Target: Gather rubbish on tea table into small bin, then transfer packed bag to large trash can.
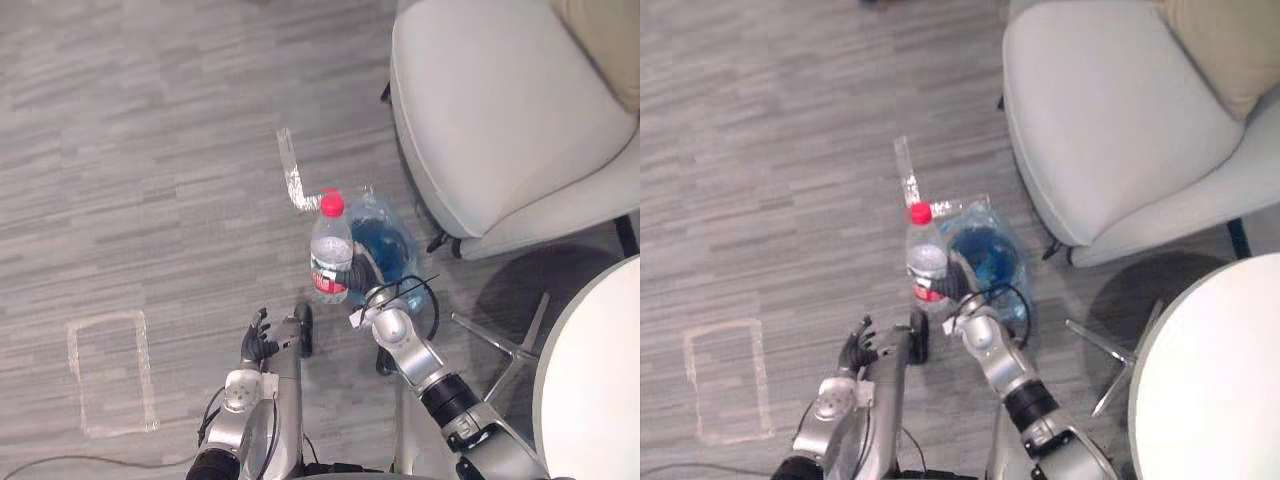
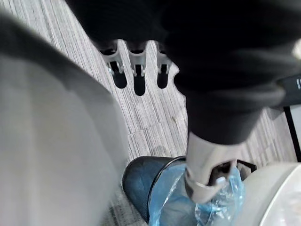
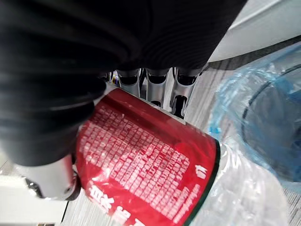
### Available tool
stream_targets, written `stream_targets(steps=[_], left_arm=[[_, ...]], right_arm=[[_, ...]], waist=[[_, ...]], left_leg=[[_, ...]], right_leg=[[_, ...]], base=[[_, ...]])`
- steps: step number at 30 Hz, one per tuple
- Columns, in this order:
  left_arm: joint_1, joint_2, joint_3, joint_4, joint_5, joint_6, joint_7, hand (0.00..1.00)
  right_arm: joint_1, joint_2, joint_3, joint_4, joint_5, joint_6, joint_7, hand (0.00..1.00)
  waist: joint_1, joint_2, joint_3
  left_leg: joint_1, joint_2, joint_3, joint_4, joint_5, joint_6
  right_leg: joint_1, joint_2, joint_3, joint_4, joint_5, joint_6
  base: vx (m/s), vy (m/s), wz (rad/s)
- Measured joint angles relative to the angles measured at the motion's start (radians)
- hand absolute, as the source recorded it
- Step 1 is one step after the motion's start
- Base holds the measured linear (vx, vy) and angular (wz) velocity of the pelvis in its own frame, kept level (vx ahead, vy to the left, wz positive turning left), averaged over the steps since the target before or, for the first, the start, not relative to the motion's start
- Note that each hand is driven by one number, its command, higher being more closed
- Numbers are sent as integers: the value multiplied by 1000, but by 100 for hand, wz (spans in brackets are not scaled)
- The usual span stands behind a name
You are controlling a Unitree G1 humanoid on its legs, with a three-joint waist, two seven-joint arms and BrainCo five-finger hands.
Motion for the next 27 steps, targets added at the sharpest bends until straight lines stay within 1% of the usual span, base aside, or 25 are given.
stream_targets(steps=[1,2,3,5,6,7,9,13,17,18,19,20,21,22,24,27], left_arm=[[1,-14,-2,-57,-1,1,-2,0],[1,-33,0,-135,-2,0,-7,0],[1,-33,0,-141,-3,0,-8,0],[3,-38,4,-291,-10,0,-19,0],[3,-40,8,-312,-10,0,-20,0],[3,-48,30,-376,-11,0,-20,0],[-4,-55,64,-456,-20,0,-19,0],[-87,-66,110,-539,-21,3,-14,0],[-192,-76,122,-587,-20,6,-11,0],[-226,-79,143,-534,-20,-4,-9,0],[-262,-79,164,-454,-21,-13,4,0],[-343,-76,208,-252,-19,-26,29,0],[-367,-75,221,-192,-22,-20,40,0],[-397,-67,222,-137,-43,14,64,0],[-410,-62,204,-147,-56,28,71,0],[-419,-63,193,-165,-58,28,70,0]], right_arm=[[-28,-21,-19,-4,-6,1,-8,100],[-69,-49,-43,-4,-8,9,-16,100],[-72,-51,-44,-4,-8,9,-16,100],[-128,-98,-93,-36,-8,18,-36,100],[-136,-106,-99,-41,-8,18,-39,100],[-165,-130,-117,-41,-8,23,-47,100],[-194,-162,-138,-36,-7,30,-52,100],[-241,-183,-159,-23,-5,45,-60,100],[-261,-177,-179,31,-5,63,-56,100],[-274,-169,-186,52,-5,68,-51,0],[-280,-167,-188,56,-4,74,-44,0],[-282,-160,-183,74,-4,75,-39,0],[-282,-155,-180,80,-6,74,-38,0],[-281,-142,-177,86,-6,74,-39,0],[-278,-128,-188,89,-6,75,-46,0],[-283,-122,-194,87,-19,75,-50,0]], waist=[[9,0,1],[19,-1,23],[19,-1,25],[28,-4,57],[28,-4,63],[28,-4,80],[28,-6,83],[25,-6,87],[23,-7,86],[23,-10,84],[21,-10,84],[16,-11,84],[14,-12,83],[7,-13,83],[-4,-14,82],[-14,-20,79]], left_leg=[[-58,2,4,3,14,6],[-107,2,5,3,26,7],[-111,3,5,3,27,8],[-195,4,5,-1,51,8],[-207,4,4,-2,53,8],[-235,1,5,-4,68,14],[-276,-4,4,-8,81,11],[-322,-4,-9,-20,92,1],[-344,-8,-17,-52,115,-6],[-352,-8,-17,-58,120,-8],[-355,-6,-16,-64,123,-10],[-356,2,-16,-69,127,-12],[-357,6,-16,-69,127,-12],[-360,11,-18,-69,127,-13],[-361,12,-19,-68,129,-15],[-356,16,-15,-68,131,-16]], right_leg=[[-62,0,2,9,10,3],[-115,-1,3,15,20,1],[-118,-1,3,16,21,1],[-206,-2,1,26,31,-7],[-218,-3,0,27,31,-8],[-250,-9,-2,35,40,-21],[-296,-14,-3,45,40,-22],[-342,-13,-17,46,40,-22],[-369,-15,-27,39,42,-24],[-381,-14,-27,40,42,-25],[-387,-13,-27,38,44,-28],[-388,-3,-28,28,50,-37],[-388,2,-28,26,52,-40],[-389,5,-34,23,54,-42],[-391,5,-35,26,54,-43],[-393,8,-30,31,56,-45]], base=[[-132,-31,2],[-82,-21,3],[-56,-21,4],[-22,-24,7],[10,-25,11],[25,-14,11],[42,-18,14],[39,-21,8],[-9,-18,13],[0,0,0],[-21,-26,-6],[-15,-23,-10],[-9,-20,-12],[-5,-12,-6],[0,0,0],[-16,-3,-4]])
